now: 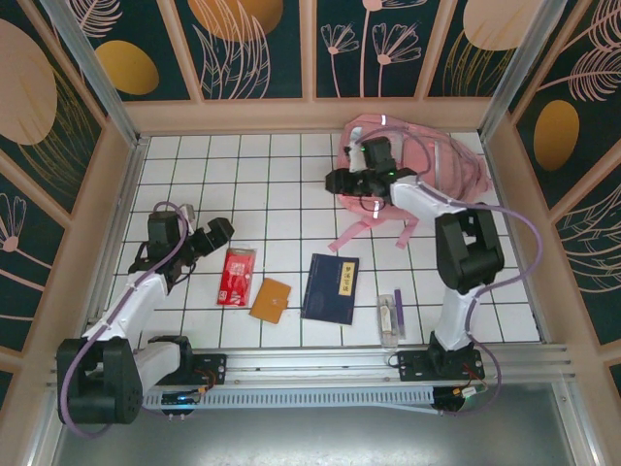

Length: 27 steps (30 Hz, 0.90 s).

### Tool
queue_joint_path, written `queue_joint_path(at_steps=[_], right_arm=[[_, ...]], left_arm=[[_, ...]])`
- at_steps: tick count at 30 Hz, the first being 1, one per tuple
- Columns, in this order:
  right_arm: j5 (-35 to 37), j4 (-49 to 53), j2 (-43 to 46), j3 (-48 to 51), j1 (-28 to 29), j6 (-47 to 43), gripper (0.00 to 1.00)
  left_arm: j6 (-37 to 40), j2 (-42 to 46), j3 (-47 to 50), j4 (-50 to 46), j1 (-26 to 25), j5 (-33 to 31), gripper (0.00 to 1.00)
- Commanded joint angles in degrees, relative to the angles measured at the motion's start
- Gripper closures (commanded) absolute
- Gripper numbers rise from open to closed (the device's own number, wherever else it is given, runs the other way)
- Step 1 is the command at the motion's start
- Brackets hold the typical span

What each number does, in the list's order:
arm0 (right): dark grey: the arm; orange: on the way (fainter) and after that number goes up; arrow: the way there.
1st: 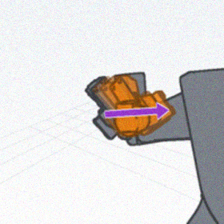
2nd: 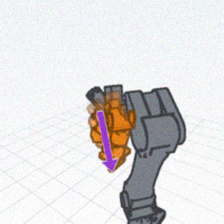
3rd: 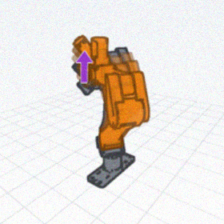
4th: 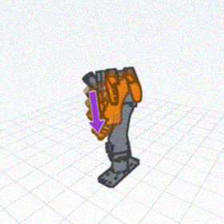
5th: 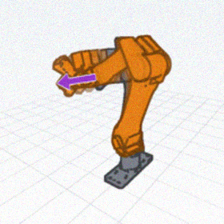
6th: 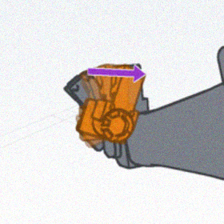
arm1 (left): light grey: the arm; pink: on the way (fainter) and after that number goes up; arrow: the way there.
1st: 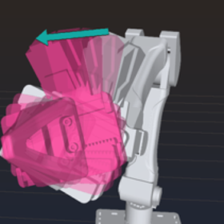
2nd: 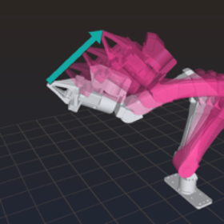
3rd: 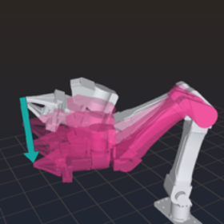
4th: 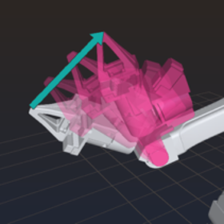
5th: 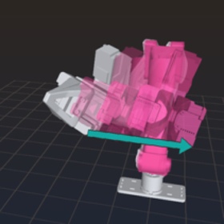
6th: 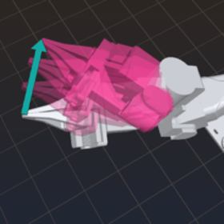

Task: Pack the student bag

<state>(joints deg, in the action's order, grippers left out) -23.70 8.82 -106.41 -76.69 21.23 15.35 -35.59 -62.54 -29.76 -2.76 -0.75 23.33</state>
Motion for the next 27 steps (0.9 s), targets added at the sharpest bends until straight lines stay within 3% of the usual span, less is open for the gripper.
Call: queue_joint_path(at_steps=[1, 4, 7, 10, 13, 16, 18, 22, 24, 26, 27], right_arm=[[13.7, 7.8, 7.0, 6.0, -5.5, -1.0, 0.53], [18.5, 10.9, 10.3, 12.3, -8.8, -0.4, 0.44], [17.7, 11.9, 12.0, 17.5, -9.6, -1.8, 0.37], [13.4, 11.5, 10.2, 18.3, -9.5, -3.5, 0.36], [6.3, 9.5, 6.1, 14.9, -7.5, -5.0, 0.44], [1.5, 9.8, 1.1, 8.2, -3.0, -7.4, 0.64], [1.3, 10.5, -2.1, 3.1, 0.5, -8.3, 0.74], [0.4, 9.1, -5.6, -3.9, 5.9, -6.1, 0.85], [0.3, 6.8, -4.2, -3.5, 7.3, -4.6, 0.79], [2.9, 4.6, -1.0, -0.5, 7.1, -2.9, 0.56], [4.8, 4.2, 0.9, 1.2, 6.5, -2.4, 0.50]], left_arm=[[-1.6, -1.0, -0.3, 3.8, -0.7, 4.9, 0.04], [-1.1, -1.0, -0.8, 4.3, -2.5, 3.6, 0.04], [-1.4, -1.0, -0.9, 5.3, -5.6, 1.7, 0.04], [-4.3, -0.6, 1.1, 9.5, -7.0, 1.8, 0.04], [-5.4, -0.6, 1.7, 10.2, -7.2, 1.5, 0.04], [-4.7, -0.6, 0.2, 5.7, -7.2, -0.1, 0.03], [-4.7, -0.1, -0.2, 3.7, -7.2, -1.2, 0.02], [-6.9, 1.0, 0.3, 3.2, -7.2, -3.2, 0.02], [-7.2, 1.1, -0.1, 3.0, -7.2, -3.3, 0.03], [-6.7, 1.2, -1.2, 1.3, -7.2, -3.8, 0.03], [-6.7, 1.4, -1.6, 0.7, -7.1, -4.0, 0.03]])
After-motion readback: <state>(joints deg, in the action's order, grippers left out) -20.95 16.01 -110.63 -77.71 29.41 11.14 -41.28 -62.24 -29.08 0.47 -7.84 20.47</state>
